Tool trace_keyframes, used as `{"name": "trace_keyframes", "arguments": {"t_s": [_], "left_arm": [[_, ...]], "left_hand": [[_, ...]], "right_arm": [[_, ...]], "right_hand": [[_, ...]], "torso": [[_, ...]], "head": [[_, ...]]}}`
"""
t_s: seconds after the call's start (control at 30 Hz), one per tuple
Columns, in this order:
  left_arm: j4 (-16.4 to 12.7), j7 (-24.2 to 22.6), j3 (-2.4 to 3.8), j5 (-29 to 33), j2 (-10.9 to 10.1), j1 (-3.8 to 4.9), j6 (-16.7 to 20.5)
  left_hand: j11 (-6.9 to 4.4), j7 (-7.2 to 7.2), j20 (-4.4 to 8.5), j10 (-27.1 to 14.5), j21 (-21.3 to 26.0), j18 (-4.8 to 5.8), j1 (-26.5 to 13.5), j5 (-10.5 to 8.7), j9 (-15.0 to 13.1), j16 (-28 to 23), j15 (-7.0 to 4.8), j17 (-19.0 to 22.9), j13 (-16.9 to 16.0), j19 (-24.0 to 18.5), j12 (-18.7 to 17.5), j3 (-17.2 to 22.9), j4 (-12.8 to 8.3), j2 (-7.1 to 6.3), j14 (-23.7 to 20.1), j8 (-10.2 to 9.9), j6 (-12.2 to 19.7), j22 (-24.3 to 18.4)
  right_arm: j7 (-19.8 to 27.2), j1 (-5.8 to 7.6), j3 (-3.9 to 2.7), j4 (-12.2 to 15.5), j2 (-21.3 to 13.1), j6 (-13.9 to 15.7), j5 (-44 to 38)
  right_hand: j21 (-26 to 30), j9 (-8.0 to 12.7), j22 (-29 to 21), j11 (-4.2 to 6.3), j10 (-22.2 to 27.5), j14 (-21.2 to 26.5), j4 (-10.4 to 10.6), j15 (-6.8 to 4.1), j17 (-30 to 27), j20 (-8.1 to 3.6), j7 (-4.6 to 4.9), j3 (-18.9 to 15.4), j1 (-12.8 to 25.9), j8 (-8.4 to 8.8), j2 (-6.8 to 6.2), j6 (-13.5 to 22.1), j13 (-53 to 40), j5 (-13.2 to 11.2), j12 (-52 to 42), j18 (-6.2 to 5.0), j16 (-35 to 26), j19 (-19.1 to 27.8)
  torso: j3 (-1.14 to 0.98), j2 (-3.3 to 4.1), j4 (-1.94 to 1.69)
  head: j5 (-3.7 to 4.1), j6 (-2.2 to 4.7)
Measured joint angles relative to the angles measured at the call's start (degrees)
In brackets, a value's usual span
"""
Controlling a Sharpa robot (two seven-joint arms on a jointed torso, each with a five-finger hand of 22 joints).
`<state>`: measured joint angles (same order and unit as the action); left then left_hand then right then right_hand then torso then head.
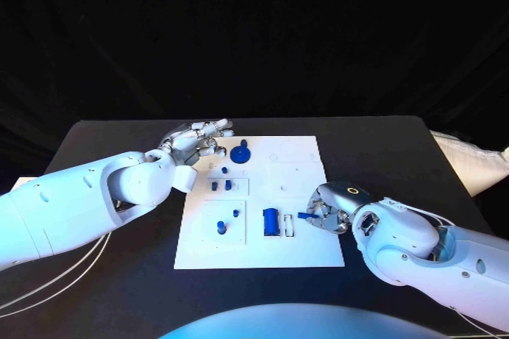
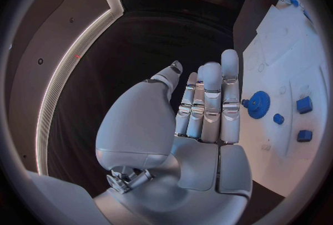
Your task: Assemble the parts on the task board
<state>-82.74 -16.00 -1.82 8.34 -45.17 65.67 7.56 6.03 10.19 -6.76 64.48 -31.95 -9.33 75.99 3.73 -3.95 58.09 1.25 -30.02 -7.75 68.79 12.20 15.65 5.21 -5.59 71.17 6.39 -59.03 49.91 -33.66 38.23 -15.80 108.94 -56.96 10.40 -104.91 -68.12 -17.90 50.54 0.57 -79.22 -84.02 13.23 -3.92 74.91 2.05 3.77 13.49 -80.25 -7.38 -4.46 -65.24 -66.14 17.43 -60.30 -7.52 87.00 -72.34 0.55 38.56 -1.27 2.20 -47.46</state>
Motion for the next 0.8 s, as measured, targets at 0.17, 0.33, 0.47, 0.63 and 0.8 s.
{"name": "trace_keyframes", "arguments": {"t_s": [0.17,0.33,0.47,0.63,0.8], "left_arm": [[-0.01,0.05,0.00,-0.11,0.00,0.00,-0.07],[-0.17,0.11,0.00,-0.36,0.05,0.00,-0.30],[-0.27,0.19,0.00,-0.58,0.10,0.00,-0.49],[-0.31,0.26,0.00,-0.75,0.10,0.00,-0.64],[-0.34,0.31,0.00,-0.87,0.06,0.00,-0.76]], "left_hand": [[0.00,0.00,-0.21,0.00,0.00,-0.01,0.00,0.00,0.00,0.00,0.00,0.10,0.00,0.21,0.00,-0.23,0.23,0.00,0.00,0.00,0.00,-0.06],[-0.21,0.00,-0.21,-0.21,0.00,0.00,0.00,0.00,0.00,0.00,0.00,0.24,0.01,0.21,0.00,-0.23,0.23,0.00,0.00,0.00,0.00,-0.06],[-0.21,0.21,-0.21,-0.20,0.00,0.00,0.00,0.00,0.00,0.00,0.00,0.24,0.01,0.21,0.00,-0.23,0.23,0.00,0.00,0.00,0.21,-0.06],[-0.21,0.21,-0.21,-0.21,0.00,0.00,0.00,0.00,0.00,0.00,0.00,0.24,0.01,0.21,0.00,-0.23,0.23,0.00,0.00,0.00,0.21,-0.05],[-0.01,0.01,-0.21,-0.41,0.00,-0.01,0.00,0.00,0.00,0.00,0.00,0.30,0.01,0.21,0.00,-0.39,0.07,0.00,0.00,0.00,0.41,-0.10]], "right_arm": [[-0.44,1.05,0.25,1.19,-0.32,0.55,1.75],[-0.70,1.55,0.17,2.01,-0.28,0.94,3.54],[-0.87,1.61,0.21,1.89,0.08,0.98,5.93],[-1.03,1.63,0.21,1.88,0.53,1.09,8.30],[-1.23,1.62,0.22,2.04,0.88,1.34,10.34]], "right_hand": [[-0.35,-0.59,0.42,0.21,-0.60,0.00,2.20,0.00,0.00,0.01,-0.06,0.43,3.44,-0.02,0.60,-0.43,-0.84,-2.51,-1.04,0.00,0.21,-0.43],[-0.35,-0.72,0.78,0.08,-0.89,0.00,2.36,0.00,0.00,0.01,-0.13,0.59,3.96,-0.14,0.08,-0.50,-1.53,-3.02,-1.78,0.00,0.22,-0.43],[-0.66,-0.94,0.87,0.08,-0.89,0.00,2.37,0.00,0.00,-0.13,-0.15,0.59,4.28,-0.15,-0.23,-0.53,-1.97,-3.03,-1.94,-0.01,0.22,-0.56],[-0.66,-1.03,1.08,0.29,-1.11,0.00,2.58,0.00,0.03,-0.19,-0.04,0.70,5.58,-0.16,-0.57,-0.81,-2.23,-2.39,-2.39,0.00,0.44,-0.63],[-0.66,-1.36,1.12,0.10,-1.34,0.01,2.76,0.00,0.04,-0.19,-0.12,0.52,6.74,-0.35,-0.75,-0.91,-2.50,-1.56,-2.45,-0.01,0.44,-0.63]], "torso": [[0.04,0.01,0.00],[0.06,0.02,0.00],[0.07,0.03,-0.04],[0.09,0.03,-0.07],[0.10,0.04,-0.07]], "head": [[0.12,0.01],[0.18,-0.07],[0.13,-0.10],[0.07,-0.18],[-0.01,-0.31]]}}
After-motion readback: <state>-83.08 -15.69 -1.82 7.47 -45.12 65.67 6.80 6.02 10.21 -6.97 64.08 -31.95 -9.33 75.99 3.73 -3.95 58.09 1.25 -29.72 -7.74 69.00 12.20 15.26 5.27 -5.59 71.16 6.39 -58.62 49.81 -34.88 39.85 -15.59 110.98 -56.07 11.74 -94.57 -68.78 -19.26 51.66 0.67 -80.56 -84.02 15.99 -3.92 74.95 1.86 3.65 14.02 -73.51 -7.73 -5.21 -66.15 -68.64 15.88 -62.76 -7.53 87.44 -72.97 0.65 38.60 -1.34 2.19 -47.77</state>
